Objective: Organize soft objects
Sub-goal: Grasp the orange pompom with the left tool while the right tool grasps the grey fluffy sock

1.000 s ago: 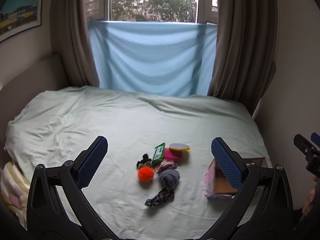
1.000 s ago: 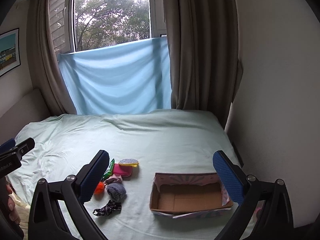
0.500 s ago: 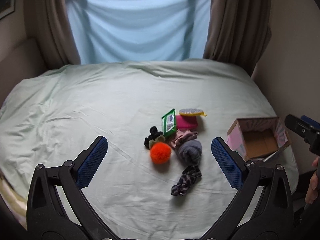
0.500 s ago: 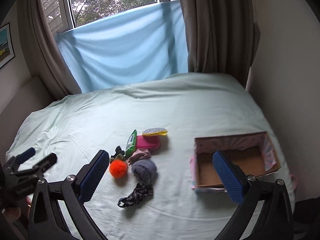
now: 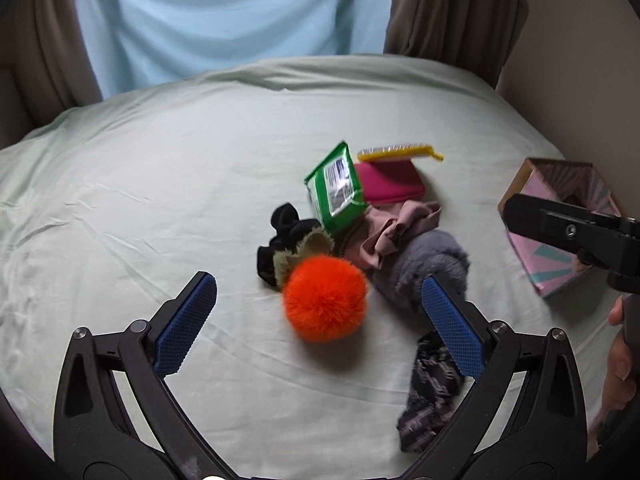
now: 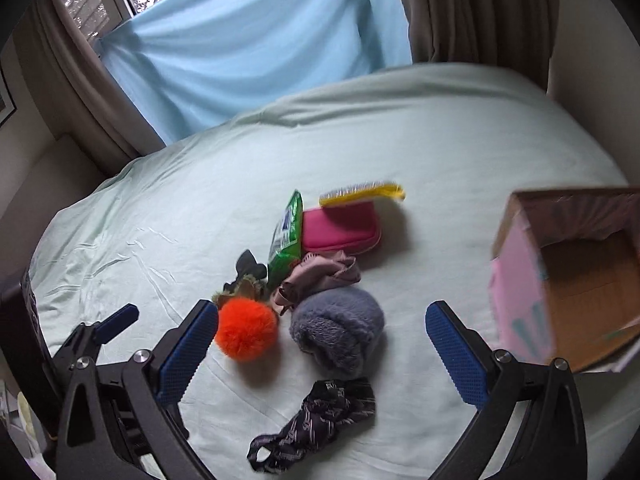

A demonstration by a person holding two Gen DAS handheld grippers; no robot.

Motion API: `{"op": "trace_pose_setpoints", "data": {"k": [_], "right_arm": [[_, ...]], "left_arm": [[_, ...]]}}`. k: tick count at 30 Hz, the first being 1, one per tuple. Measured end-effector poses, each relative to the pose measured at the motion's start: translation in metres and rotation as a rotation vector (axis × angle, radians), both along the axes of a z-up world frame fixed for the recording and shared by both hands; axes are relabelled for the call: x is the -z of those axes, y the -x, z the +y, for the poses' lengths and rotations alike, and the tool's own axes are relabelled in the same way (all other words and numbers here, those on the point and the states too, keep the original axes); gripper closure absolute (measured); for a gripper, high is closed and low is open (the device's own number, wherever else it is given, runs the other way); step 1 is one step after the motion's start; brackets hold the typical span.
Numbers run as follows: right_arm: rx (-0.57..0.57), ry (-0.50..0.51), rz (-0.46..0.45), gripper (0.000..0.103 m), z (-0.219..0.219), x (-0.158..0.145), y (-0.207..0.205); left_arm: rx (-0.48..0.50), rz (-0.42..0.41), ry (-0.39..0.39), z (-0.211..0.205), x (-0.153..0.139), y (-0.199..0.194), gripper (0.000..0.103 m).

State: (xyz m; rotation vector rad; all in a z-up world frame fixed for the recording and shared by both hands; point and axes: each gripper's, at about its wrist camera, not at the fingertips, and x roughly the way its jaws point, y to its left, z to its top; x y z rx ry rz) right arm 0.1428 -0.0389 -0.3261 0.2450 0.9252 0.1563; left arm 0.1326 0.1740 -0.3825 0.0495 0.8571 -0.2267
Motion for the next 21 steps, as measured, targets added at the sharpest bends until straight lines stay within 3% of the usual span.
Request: {"op": "trace_pose_setpoints", "data": {"k": [6,11,14,17,21], "right_arm": [[0.021,-0.047,0.065,0.000,0.001,0.063,-0.022],[0.046,-0.089,0.114,0.006,0.001,0.095,-0.033],[0.048,-0.105,0.128,0.006,0.003,0.105,-0.038],[0.048,-0.147,0.139,0.013,0.000,0.114,-0.042],[0.064,-0.179,0.156,0.024,-0.002,0.119,-0.046]], "left_arm": [[-0.004,0.029,-0.007,-0.002,0.052,-0.021,0.004],[0.009,0.042,-0.018,-0.009,0.077,-0.031,0.014],[0.015,0.048,-0.023,-0.013,0.085,-0.036,0.022],[0.003,0.050,-0.060,-0.017,0.090,-0.040,0.034],[-0.003,0.074,-0.068,-0.014,0.093,-0.045,0.061]]}}
